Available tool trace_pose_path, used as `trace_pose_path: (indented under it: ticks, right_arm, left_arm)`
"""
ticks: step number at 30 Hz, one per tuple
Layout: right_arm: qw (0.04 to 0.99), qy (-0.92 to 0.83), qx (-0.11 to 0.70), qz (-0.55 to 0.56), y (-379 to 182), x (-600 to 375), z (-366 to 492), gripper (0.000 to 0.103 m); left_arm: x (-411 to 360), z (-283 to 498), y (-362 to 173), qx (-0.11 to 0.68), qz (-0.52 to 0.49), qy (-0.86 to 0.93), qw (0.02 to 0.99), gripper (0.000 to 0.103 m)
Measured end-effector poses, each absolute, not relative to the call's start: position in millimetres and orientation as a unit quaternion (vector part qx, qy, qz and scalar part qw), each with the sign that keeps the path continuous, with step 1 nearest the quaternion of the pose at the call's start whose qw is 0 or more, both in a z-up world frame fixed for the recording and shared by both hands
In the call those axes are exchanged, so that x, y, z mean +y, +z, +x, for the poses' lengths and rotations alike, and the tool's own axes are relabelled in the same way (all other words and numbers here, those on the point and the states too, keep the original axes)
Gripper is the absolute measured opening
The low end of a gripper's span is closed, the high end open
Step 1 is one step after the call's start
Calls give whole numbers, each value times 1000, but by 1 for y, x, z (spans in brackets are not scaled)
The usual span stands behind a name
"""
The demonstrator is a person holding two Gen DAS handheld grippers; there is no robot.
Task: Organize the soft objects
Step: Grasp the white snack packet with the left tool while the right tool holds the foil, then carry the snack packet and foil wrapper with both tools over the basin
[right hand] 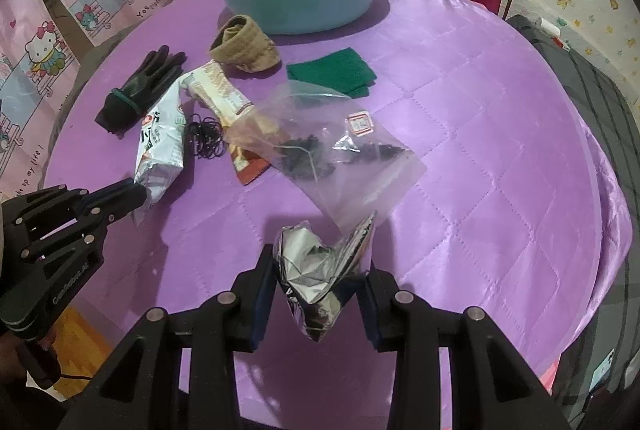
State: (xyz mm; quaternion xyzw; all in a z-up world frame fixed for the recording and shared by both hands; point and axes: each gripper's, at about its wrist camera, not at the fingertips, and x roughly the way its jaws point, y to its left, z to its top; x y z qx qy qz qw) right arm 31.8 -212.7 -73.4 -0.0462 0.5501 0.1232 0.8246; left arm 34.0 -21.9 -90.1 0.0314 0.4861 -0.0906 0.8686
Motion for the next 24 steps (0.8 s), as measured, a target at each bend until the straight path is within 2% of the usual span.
trace_pose_path:
  ticks: [24]
  right_arm:
    - [847, 134, 513, -33, -22, -207, 27, 40]
  left_arm:
    - [-9, 8, -23, 436, -6, -123, 891, 3]
